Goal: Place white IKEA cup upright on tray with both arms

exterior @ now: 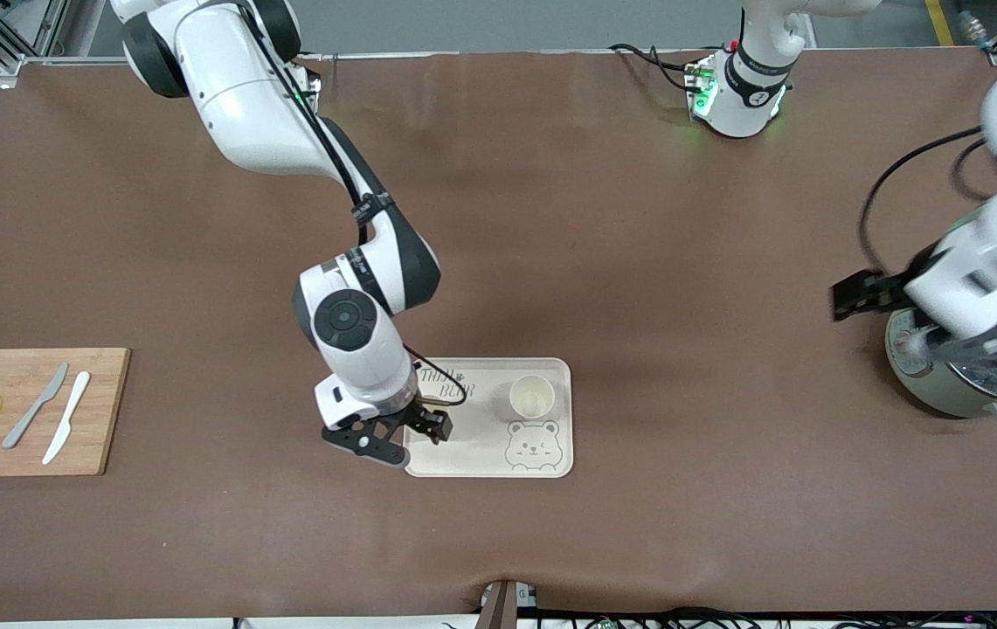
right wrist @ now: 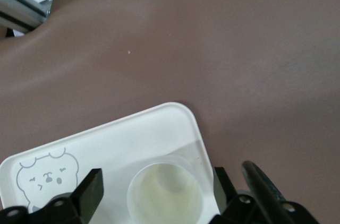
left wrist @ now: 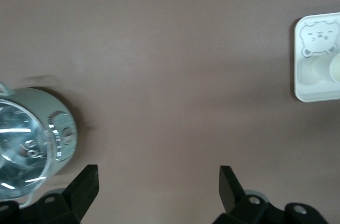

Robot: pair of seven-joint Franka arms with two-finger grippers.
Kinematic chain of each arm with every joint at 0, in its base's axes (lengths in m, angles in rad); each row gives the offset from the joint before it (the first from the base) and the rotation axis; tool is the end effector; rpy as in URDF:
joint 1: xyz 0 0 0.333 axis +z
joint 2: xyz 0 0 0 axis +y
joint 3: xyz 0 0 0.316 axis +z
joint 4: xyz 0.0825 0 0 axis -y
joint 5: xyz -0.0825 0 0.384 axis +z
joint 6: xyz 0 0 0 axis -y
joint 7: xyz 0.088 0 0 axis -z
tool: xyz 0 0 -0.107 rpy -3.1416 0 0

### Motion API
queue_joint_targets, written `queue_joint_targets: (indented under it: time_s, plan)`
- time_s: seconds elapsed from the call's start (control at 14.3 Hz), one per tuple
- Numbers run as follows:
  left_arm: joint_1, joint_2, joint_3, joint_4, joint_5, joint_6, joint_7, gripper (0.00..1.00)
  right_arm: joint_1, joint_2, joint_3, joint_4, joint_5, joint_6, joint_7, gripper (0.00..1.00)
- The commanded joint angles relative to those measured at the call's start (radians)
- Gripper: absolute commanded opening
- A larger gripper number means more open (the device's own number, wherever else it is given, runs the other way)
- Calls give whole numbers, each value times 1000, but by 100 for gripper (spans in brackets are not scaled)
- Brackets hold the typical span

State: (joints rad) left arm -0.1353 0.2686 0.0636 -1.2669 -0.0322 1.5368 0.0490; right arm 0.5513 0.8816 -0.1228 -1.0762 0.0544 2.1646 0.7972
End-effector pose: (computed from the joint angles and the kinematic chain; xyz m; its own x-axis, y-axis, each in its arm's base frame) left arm 0.6299 -0.0548 0.6052 0.9923 -0.1238 0.0026 -0.1238 -0.9922 0.0152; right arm 0.7041 0.3611 0.3180 0.9240 -0.3382 0.1784 -0.3208 -0.9396 -0.1194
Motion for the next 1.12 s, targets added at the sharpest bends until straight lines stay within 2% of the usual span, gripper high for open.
queue_joint_targets:
  time_s: [0.0,0.07,0.14,0.28,0.49,0.7,1.05]
  plan:
    - [25,-61,-10,-37,-20,-21,55,100,-57,-58,12,-4,-1,-75,-84,100]
    - [29,-77,-17,-39,-14,-73,60,100,-82,-71,12,-4,2,-95,-123,100]
    - [43,-90,-60,-40,-12,-126,58,100,-103,-99,12,-4,2,-132,-163,100]
    - [57,-147,-106,-66,-9,-170,48,100,-145,-140,5,-5,-1,-193,-242,100]
    - [62,-242,-122,-164,-3,-155,54,100,-236,-214,8,-18,4,-215,-300,100]
    - [75,-241,-122,-170,3,-109,54,100,-313,-256,5,-19,1,-325,-461,100]
    - [92,-235,-122,-178,3,-29,58,100,-444,-314,6,-37,7,-405,-616,100]
